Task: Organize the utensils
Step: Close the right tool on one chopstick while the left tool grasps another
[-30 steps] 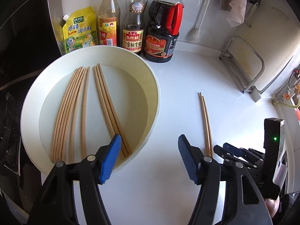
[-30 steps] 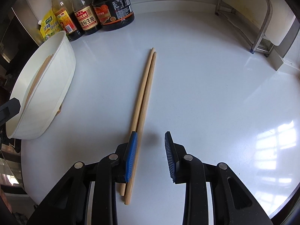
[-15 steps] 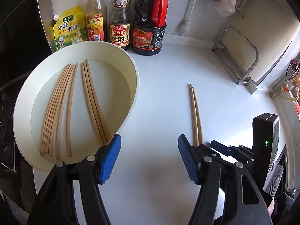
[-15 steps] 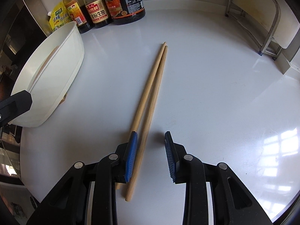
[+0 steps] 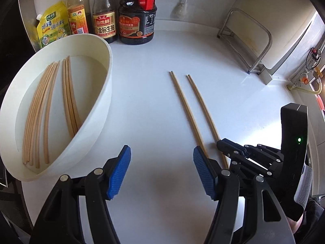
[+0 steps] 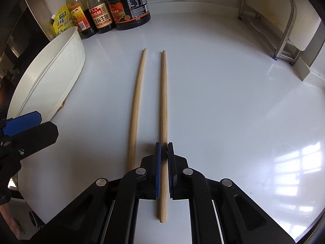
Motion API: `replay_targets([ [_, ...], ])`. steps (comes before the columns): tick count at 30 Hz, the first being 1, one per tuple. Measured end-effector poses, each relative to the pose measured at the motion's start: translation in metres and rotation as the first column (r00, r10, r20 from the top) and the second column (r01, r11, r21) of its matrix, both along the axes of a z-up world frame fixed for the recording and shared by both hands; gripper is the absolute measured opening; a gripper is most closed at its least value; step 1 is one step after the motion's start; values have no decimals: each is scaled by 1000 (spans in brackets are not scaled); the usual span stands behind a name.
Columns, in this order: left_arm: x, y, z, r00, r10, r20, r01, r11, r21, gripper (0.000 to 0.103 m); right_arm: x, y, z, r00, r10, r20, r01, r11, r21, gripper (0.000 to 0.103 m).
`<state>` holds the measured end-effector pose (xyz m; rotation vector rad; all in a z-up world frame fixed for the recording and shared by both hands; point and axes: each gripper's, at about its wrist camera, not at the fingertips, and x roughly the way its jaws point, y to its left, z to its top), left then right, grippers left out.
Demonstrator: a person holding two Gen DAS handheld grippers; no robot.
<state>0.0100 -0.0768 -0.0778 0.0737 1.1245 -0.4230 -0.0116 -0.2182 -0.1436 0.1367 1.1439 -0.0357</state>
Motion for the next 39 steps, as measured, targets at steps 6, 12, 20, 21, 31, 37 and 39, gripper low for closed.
replay_targets([
  [6,6,-23,-15,1000,7,-24,-7,1000,-3,63,-3,-26,1,1000,-16,10,15,1000,10,6],
  [12,18,-40,-32,998,37,-43,-37,999,7,63,-6,-48,3,999,-26,21,26,1000,12,6],
  [20,23,-55,-42,998,51,-32,-50,999,21,63,-5,-67,6,999,-27,27,26,1000,12,6],
  [21,24,-56,-42,998,53,-30,-53,998,23,63,-6,-68,6,999,-25,30,25,1000,11,7],
  [31,27,-59,-49,996,91,-21,-90,995,53,63,1,-68,6,999,1,45,0,1000,-24,22],
  [37,26,-65,-55,994,109,-29,-107,992,66,64,6,-64,6,998,32,57,-28,998,-63,24],
  [39,25,-69,-55,994,109,-18,-107,991,85,65,6,-62,5,997,40,63,-36,996,-77,24],
])
